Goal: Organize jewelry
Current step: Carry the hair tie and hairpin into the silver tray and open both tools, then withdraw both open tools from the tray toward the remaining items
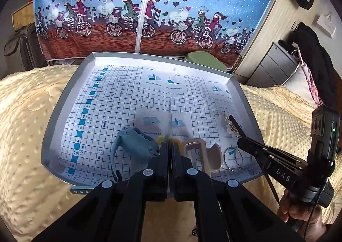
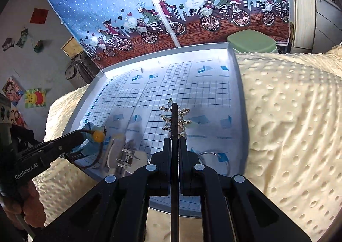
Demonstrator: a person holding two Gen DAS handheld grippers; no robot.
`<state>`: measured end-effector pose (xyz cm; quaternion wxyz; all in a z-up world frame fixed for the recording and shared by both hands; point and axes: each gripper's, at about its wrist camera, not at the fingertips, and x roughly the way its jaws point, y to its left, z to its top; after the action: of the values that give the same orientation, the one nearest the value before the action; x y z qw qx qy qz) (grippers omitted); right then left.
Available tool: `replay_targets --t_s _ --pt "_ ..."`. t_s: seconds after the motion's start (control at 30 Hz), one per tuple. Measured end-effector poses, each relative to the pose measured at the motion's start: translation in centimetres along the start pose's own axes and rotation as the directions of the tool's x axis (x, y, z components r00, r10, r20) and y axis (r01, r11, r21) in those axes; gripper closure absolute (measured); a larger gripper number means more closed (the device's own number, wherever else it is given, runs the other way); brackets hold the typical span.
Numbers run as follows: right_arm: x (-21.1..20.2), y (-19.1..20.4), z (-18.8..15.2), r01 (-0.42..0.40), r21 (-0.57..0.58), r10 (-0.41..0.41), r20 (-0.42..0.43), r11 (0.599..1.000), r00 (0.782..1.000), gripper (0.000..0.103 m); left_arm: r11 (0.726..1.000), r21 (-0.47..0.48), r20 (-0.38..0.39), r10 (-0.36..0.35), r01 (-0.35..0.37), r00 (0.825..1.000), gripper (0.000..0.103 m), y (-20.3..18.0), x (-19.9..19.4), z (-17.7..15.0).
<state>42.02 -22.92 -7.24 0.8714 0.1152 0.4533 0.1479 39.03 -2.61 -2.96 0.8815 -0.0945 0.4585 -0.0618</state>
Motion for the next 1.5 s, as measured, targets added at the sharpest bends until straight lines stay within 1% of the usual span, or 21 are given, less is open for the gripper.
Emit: replay_targets --t_s 0.1,0.13,0.17,0.23,0.3,0.33,0.37,0.4,0.43,0.47,0.5,0.53,0.6,0.63,0.7,0.8,0.87,0.97,1.03,1.3,1.5 --pt "-0.3 -0.3 0.2 -0.004 0.002 0.004 0.010 1.000 1.000 0.092 1.000 0.021 0.000 0.010 -0.010 1.000 0.098 -0.3 0.0 0.0" --pt "-0.4 -0.4 0.2 -0.006 0.002 0.006 0.015 1.000 1.000 0.087 1.000 0.025 0.002 0.015 -0.015 1.000 0.097 -0.4 -0.1 0.0" --pt "-0.5 -0.5 0.2 -0.009 0.002 0.009 0.020 1.000 1.000 0.080 0.999 0.026 0.002 0.018 -0.018 1.000 0.094 -0.5 -0.1 0.0" --pt "-0.8 -0.5 0.3 -0.018 -0.001 0.018 0.032 1.000 0.999 0.076 1.000 0.027 0.004 0.017 -0.017 1.000 0.086 -0.6 -0.2 -0.1" --pt "-1.2 -0.6 0.2 -0.023 -0.003 0.023 0.044 1.000 0.999 0.071 0.999 0.033 0.019 0.020 -0.021 1.000 0.070 -0.8 -0.6 -0.3" --pt "-1.4 -0.6 0.1 -0.020 -0.001 0.020 0.052 1.000 0.998 0.063 0.999 0.035 0.036 0.023 -0.025 0.999 0.065 -0.9 -0.9 -0.4" --pt "-1.7 -0.8 0.1 -0.017 0.005 0.017 0.066 1.000 0.998 0.058 0.999 0.033 0.051 0.025 -0.027 0.998 0.053 -0.9 -1.1 -0.4" --pt "-2.1 -0.9 0.0 -0.019 0.009 0.018 0.080 1.000 0.997 0.056 0.999 0.026 0.074 0.031 -0.033 0.997 0.036 -0.9 -1.6 -0.6" --pt "-2.5 -1.1 -0.2 -0.017 0.011 0.016 0.093 1.000 0.996 0.053 0.999 0.020 0.099 0.041 -0.043 0.994 0.029 -0.8 -2.1 -0.7" --pt "-2.8 -1.2 -0.2 -0.013 0.011 0.011 0.102 1.000 0.995 0.048 0.999 0.016 0.133 0.049 -0.051 0.990 0.023 -0.8 -2.6 -1.0" --pt "-3.2 -1.4 -0.3 -0.006 0.010 0.005 0.118 1.000 0.993 0.044 0.999 0.017 0.170 0.043 -0.047 0.985 0.022 -0.8 -3.4 -1.2" --pt "-3.7 -1.5 -0.4 -0.002 0.007 0.001 0.132 1.000 0.991 0.041 0.999 0.018 0.184 0.039 -0.043 0.982 0.020 -0.8 -3.8 -1.4" --pt "-4.8 -1.7 -0.7 0.003 0.007 -0.004 0.162 1.000 0.987 0.030 0.998 0.014 0.222 0.058 -0.063 0.973 0.013 -1.0 -4.8 -2.0" --pt "-5.3 -1.7 -0.8 0.002 0.009 -0.003 0.175 1.000 0.985 0.028 0.997 0.013 0.242 0.068 -0.073 0.968 0.012 -1.1 -5.3 -2.2" --pt "-6.7 -1.8 -1.2 0.002 0.009 -0.004 0.213 1.000 0.977 0.016 0.996 0.015 0.292 0.083 -0.091 0.953 0.007 -1.3 -6.7 -2.9" --pt "-9.0 -1.4 -1.9 0.001 -0.014 0.002 0.273 1.000 0.962 0.005 0.994 0.006 0.355 0.098 -0.107 0.930 0.003 -1.6 -8.6 -3.7" --pt "-10.4 -1.0 -2.5 0.007 -0.031 0.003 0.307 0.999 0.952 0.001 0.995 -0.006 0.380 0.094 -0.099 0.920 0.001 -1.6 -9.7 -4.2" --pt "-12.9 -0.2 -3.6 0.026 -0.069 0.001 0.364 0.997 0.931 0.001 0.997 -0.023 0.401 0.074 -0.071 0.913 0.000 -1.6 -11.4 -4.9" --pt "-14.6 0.3 -4.4 0.034 -0.091 0.004 0.396 0.995 0.918 0.001 0.997 -0.028 0.414 0.078 -0.073 0.907 0.000 -1.8 -12.5 -5.6" --pt "-20.0 1.7 -8.0 0.040 -0.135 0.032 0.489 0.990 0.872 0.001 0.995 -0.040 0.486 0.099 -0.091 0.868 0.000 -1.7 -17.3 -8.9" --pt "-23.1 2.5 -11.8 0.058 -0.173 0.041 0.516 0.983 0.856 0.001 0.992 -0.087 0.514 0.120 -0.088 0.850 0.000 -0.3 -20.4 -11.6"
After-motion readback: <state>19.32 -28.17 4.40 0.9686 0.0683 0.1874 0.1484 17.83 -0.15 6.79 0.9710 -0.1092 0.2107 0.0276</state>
